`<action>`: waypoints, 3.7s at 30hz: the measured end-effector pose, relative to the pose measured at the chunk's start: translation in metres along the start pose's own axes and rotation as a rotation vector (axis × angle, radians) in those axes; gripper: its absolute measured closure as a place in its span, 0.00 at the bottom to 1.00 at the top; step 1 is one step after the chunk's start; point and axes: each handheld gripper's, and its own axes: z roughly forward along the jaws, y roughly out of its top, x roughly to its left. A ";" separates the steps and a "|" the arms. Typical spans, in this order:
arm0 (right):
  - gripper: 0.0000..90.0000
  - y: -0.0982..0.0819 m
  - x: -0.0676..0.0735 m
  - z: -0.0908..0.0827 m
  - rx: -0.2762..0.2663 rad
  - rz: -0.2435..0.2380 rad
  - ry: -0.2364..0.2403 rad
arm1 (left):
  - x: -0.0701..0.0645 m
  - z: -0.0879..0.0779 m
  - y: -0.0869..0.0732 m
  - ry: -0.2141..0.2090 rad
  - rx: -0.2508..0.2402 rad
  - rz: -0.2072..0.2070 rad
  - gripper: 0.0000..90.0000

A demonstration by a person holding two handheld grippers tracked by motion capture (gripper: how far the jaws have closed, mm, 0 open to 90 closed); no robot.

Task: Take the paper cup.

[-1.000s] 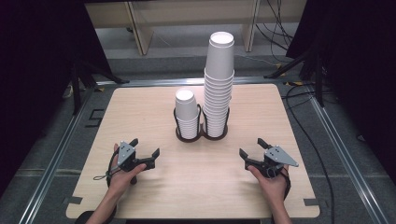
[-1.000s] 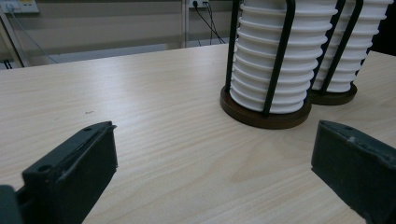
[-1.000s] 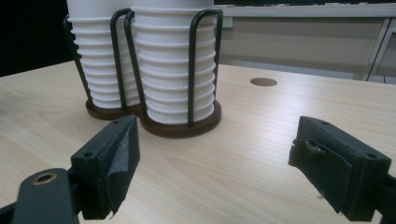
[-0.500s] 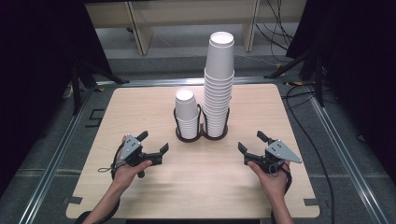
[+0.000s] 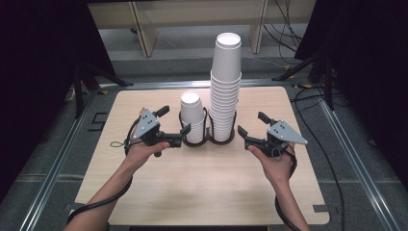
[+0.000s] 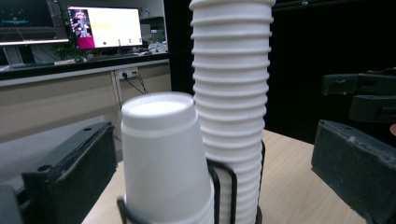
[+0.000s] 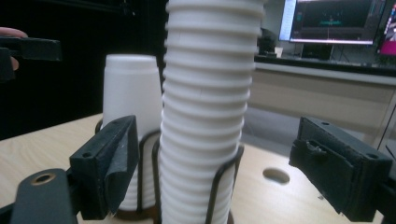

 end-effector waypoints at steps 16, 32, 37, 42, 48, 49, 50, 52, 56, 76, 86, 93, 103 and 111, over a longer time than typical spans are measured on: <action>0.17 0.083 -0.013 0.041 -0.109 -0.081 0.002 | -0.009 0.073 0.046 -0.045 -0.016 0.066 0.00; 0.12 0.151 -0.014 0.090 -0.098 -0.069 0.014 | -0.016 0.122 0.061 -0.051 -0.010 0.010 0.03; 0.12 0.154 -0.014 0.102 -0.066 -0.062 0.021 | -0.016 0.130 0.062 -0.045 0.002 0.004 0.06; 0.13 0.155 -0.013 0.111 -0.038 -0.072 0.028 | -0.017 0.133 0.062 -0.054 0.001 -0.009 0.08; 0.18 0.157 -0.014 0.114 -0.029 -0.075 0.048 | -0.018 0.134 0.062 -0.056 0.009 0.005 0.10; 0.18 0.157 -0.013 0.114 -0.026 -0.074 0.051 | -0.018 0.134 0.063 -0.054 0.012 0.011 0.10; 0.18 0.157 -0.013 0.114 -0.026 -0.074 0.050 | -0.018 0.135 0.064 -0.053 0.012 0.011 0.10; 0.19 0.158 -0.013 0.114 -0.022 -0.069 0.054 | -0.018 0.135 0.065 -0.052 0.012 0.010 0.10; 0.20 0.159 -0.014 0.113 -0.036 -0.069 0.050 | -0.019 0.135 0.065 -0.051 0.008 0.012 0.10; 0.21 0.177 -0.013 0.108 -0.124 -0.048 0.042 | -0.020 0.134 0.066 -0.047 0.010 0.033 0.11; 0.22 0.188 -0.011 0.106 -0.167 -0.044 0.023 | -0.020 0.133 0.066 -0.044 0.022 0.053 0.11; 0.22 0.195 -0.010 0.103 -0.201 -0.058 0.020 | -0.020 0.134 0.066 -0.038 0.022 0.054 0.11; 0.22 0.202 -0.009 0.097 -0.245 -0.052 0.009 | -0.020 0.134 0.066 -0.037 0.022 0.056 0.10; 0.22 0.213 -0.006 0.091 -0.281 -0.057 0.005 | -0.020 0.135 0.065 -0.043 0.004 0.050 0.11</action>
